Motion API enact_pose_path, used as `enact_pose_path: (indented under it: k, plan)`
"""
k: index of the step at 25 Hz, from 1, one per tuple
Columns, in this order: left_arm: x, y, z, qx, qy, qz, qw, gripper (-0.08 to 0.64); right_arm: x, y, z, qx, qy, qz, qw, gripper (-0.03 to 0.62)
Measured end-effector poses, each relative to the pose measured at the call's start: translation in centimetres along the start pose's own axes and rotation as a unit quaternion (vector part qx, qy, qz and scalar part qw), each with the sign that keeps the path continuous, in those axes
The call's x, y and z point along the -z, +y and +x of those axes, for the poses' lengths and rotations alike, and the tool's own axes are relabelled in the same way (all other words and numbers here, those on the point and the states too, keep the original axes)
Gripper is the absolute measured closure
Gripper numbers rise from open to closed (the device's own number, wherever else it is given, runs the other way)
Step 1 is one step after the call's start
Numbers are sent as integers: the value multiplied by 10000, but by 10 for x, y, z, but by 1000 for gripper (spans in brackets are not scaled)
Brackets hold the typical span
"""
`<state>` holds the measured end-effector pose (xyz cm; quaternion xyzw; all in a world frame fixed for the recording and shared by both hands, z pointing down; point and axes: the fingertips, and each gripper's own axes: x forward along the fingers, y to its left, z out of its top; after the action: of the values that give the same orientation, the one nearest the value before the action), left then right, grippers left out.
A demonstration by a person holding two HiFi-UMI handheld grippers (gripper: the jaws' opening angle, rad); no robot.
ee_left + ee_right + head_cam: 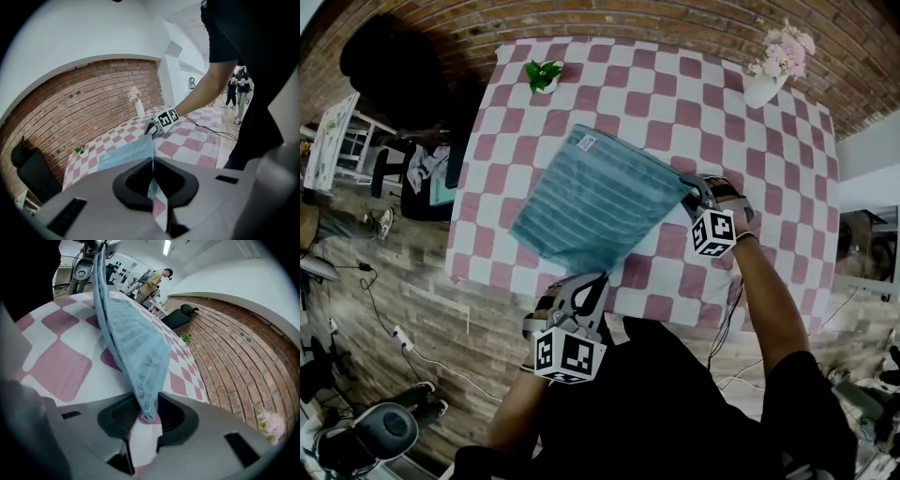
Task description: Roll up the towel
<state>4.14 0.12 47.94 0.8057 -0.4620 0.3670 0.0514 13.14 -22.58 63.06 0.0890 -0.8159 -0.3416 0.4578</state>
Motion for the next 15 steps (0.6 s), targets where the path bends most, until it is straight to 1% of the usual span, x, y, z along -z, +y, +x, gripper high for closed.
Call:
enact_pose_path:
  k: [2, 3, 6, 9, 15]
  plan:
    - [5, 2, 0, -4, 34, -88, 10000, 554, 1, -2, -1, 33, 3, -248, 9997, 538]
    - [9, 3, 1, -9, 56, -131, 9999, 554, 1, -3, -2, 34, -1, -358, 9994, 549]
    - [20, 5, 2, -54, 130, -250, 9996, 554, -2, -11, -3, -22, -19, -636, 9980, 558]
    - [31, 11, 2, -195, 176, -371, 9990, 554, -14, -26, -2, -38, -69, -1043, 9945, 561]
    - [58, 29, -1, -502, 307, -814, 9949, 553, -62, -68, 12, 16, -301, -2029, 9787, 560]
